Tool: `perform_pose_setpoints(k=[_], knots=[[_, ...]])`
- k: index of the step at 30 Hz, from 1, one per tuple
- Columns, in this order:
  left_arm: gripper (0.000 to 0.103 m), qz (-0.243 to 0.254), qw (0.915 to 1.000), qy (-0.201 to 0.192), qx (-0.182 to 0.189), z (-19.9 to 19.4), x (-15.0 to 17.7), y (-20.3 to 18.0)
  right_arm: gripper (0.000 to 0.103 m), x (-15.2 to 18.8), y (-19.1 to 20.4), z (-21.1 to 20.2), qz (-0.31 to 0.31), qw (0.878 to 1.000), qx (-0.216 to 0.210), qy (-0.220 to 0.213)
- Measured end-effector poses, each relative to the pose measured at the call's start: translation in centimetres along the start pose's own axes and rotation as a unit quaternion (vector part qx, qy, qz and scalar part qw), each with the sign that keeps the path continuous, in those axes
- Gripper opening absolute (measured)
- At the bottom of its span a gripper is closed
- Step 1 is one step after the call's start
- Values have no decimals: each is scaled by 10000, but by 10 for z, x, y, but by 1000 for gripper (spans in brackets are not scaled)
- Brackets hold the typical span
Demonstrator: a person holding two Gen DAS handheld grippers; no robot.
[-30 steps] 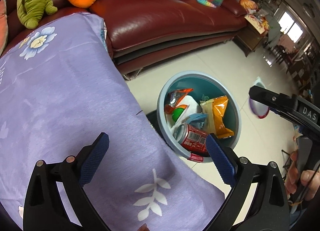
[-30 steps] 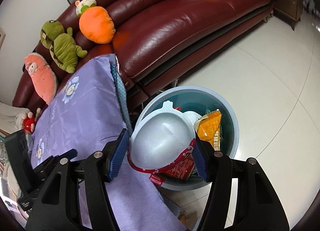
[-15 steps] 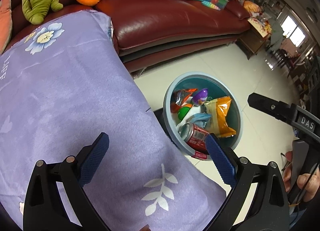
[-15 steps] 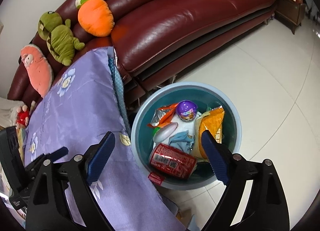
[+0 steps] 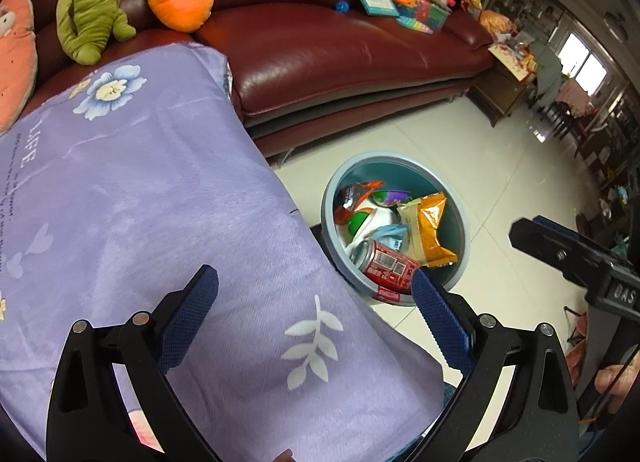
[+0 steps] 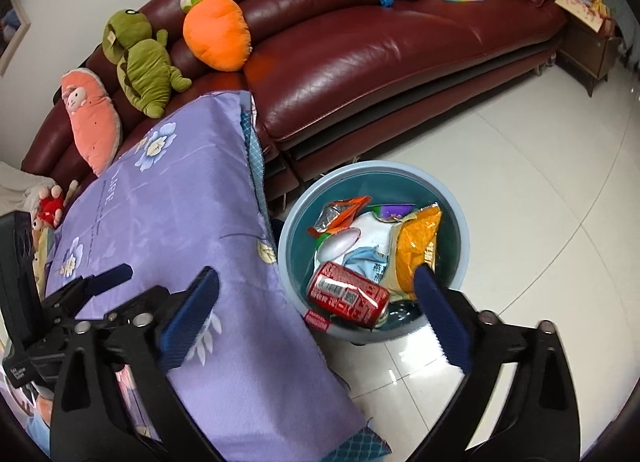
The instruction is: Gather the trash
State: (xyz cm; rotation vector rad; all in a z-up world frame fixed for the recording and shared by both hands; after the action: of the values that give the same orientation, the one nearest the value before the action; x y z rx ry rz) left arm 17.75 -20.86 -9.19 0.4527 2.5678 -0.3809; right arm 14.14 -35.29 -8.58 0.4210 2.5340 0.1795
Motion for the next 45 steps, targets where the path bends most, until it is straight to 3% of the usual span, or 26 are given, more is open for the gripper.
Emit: perform_pose_setpoints(k=[18,37,45], knots=[[99,228,9992,-239,-233,-37,21,-15,96,36,-6,-56,-115,9991,233,-330],[99,405,9985,-137,-355,-30,37,-24,96,50,-10,-54,-99,9991,371,-198],[99,490,9973,-278,-465,-29,38,-24,96,52,-13,-46,-38,9991,399,-133]])
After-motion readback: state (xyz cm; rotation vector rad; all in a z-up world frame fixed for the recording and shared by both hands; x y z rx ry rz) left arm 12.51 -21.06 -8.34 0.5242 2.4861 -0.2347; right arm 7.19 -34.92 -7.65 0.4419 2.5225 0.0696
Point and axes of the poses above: each gripper's, at about its wrist camera, not at the fingertips, and z roughly the way its jaws point, y to its left, x to its underside, the point moved 9 cm from there along z, roughly the way its jaws point, and after that the axes turned 1 degree about -z, right-handed, at the moved point
